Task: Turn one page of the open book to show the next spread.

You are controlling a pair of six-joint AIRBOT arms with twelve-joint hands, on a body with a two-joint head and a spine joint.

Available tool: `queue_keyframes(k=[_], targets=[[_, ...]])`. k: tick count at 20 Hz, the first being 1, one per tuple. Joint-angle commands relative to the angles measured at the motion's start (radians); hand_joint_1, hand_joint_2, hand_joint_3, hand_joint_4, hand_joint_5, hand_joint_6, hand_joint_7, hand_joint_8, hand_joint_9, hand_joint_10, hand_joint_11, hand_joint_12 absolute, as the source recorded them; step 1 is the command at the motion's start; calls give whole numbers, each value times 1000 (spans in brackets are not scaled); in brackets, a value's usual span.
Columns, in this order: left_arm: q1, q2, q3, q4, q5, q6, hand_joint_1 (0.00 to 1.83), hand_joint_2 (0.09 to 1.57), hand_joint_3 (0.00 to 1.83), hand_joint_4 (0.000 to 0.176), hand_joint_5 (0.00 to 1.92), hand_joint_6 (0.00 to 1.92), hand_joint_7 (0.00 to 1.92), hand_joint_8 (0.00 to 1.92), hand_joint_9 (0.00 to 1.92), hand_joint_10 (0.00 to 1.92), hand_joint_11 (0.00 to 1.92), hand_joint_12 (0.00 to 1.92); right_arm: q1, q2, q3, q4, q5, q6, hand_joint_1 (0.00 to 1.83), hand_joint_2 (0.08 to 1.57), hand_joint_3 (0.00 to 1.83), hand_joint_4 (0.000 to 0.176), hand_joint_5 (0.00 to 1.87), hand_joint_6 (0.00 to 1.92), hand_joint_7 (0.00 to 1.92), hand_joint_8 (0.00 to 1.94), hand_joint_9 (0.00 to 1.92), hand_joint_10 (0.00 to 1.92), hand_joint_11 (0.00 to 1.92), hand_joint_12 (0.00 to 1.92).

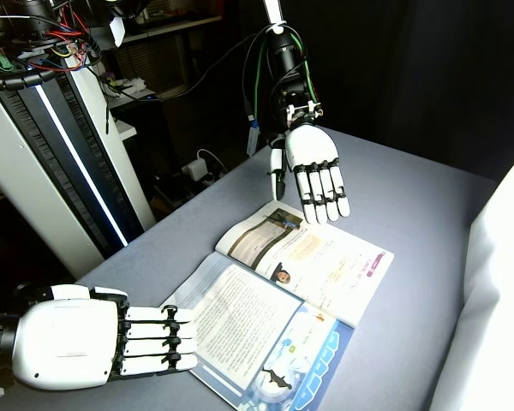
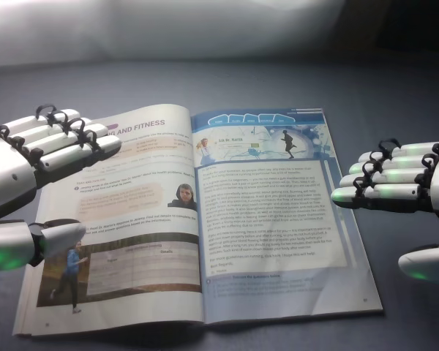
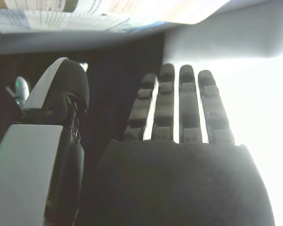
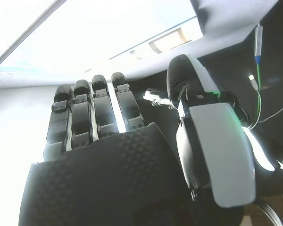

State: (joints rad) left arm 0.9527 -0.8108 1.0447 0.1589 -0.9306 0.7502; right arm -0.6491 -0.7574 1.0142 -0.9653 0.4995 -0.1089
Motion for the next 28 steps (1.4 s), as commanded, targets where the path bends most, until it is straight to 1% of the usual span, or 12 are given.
queue_keyframes(k=[1, 3, 5, 6, 8, 10, 12, 13, 16, 18, 24, 28], targets=[[2, 14, -4, -27, -112, -3, 47, 1404, 21, 0, 0, 0, 0, 0, 0, 0, 0, 0, 16, 7, 2, 24, 45, 2, 0, 1309, 55, 0, 0, 0, 0, 0, 0, 0, 0, 0], [7, 27, -13, -19, -102, -4, 92, 1401, 8, 0, 0, 0, 0, 0, 0, 0, 0, 0, 17, 7, 3, 21, 42, 2, 0, 1331, 28, 0, 0, 0, 0, 0, 0, 0, 0, 0], [14, 38, -19, -18, -100, -4, 26, 1410, 8, 0, 0, 0, 0, 0, 0, 0, 0, 0, 24, 7, 4, 11, 37, 2, 0, 1343, 24, 0, 0, 0, 0, 0, 0, 0, 0, 0], [18, 47, -22, -18, -97, -4, 35, 1414, 7, 0, 0, 0, 0, 0, 0, 0, 0, 0, 32, 7, 3, -5, 28, 4, 35, 1340, 18, 0, 0, 0, 0, 0, 0, 0, 0, 0], [20, 55, -25, -20, -92, -4, 65, 1406, 0, 0, 0, 0, 0, 0, 0, 0, 0, 0, 50, 0, 3, -57, 2, 16, 5, 1344, 16, 0, 0, 0, 0, 0, 0, 0, 0, 0], [24, 57, -26, -29, -98, -4, 88, 1403, 0, 0, 15, 5, 0, 0, 0, 0, 0, 0, 78, -13, 7, -150, -28, 71, 16, 1337, 10, 0, 0, 0, 0, 0, 0, 0, 0, 0], [31, 61, -29, -37, -104, -1, 129, 1407, 0, 0, 10, 2, 0, 0, 0, 0, 0, 0, 102, -35, 23, -271, -48, 167, 0, 1338, 8, 0, 0, 0, 0, 0, 0, 0, 0, 0], [33, 63, -30, -42, -106, 1, 104, 1411, 2, 0, 1, 0, 0, 0, 0, 0, 0, 0, 106, -47, 31, -323, -53, 207, 0, 1322, 0, 0, 0, 0, 0, 0, 0, 0, 0, 0], [42, 70, -34, -58, -118, 11, 73, 1417, 3, 0, 0, 0, 0, 0, 0, 0, 0, 0, 106, -70, 48, -418, -64, 290, 0, 1303, 0, 0, 0, 0, 0, 0, 0, 0, 0, 0], [45, 74, -37, -64, -123, 18, 156, 1419, 0, 3, 0, 0, 0, 0, 0, 0, 0, 0, 106, -84, 60, -482, -71, 346, 0, 1298, 0, 0, 56, 23, 0, 0, 0, 0, 0, 0], [55, 79, -41, -84, -145, 29, 150, 1418, 0, 0, 0, 0, 0, 0, 0, 0, 0, 0, 106, -113, 79, -557, -78, 408, 0, 1294, 0, 0, 0, 0, 0, 0, 0, 0, 0, 0], [61, 79, -41, -89, -152, 29, 145, 1407, 0, 0, 0, 0, 0, 0, 0, 0, 0, 0, 106, -141, 91, -594, -76, 434, 0, 1315, 2, 0, 56, 22, 17, 7, 0, 0, 0, 0]])
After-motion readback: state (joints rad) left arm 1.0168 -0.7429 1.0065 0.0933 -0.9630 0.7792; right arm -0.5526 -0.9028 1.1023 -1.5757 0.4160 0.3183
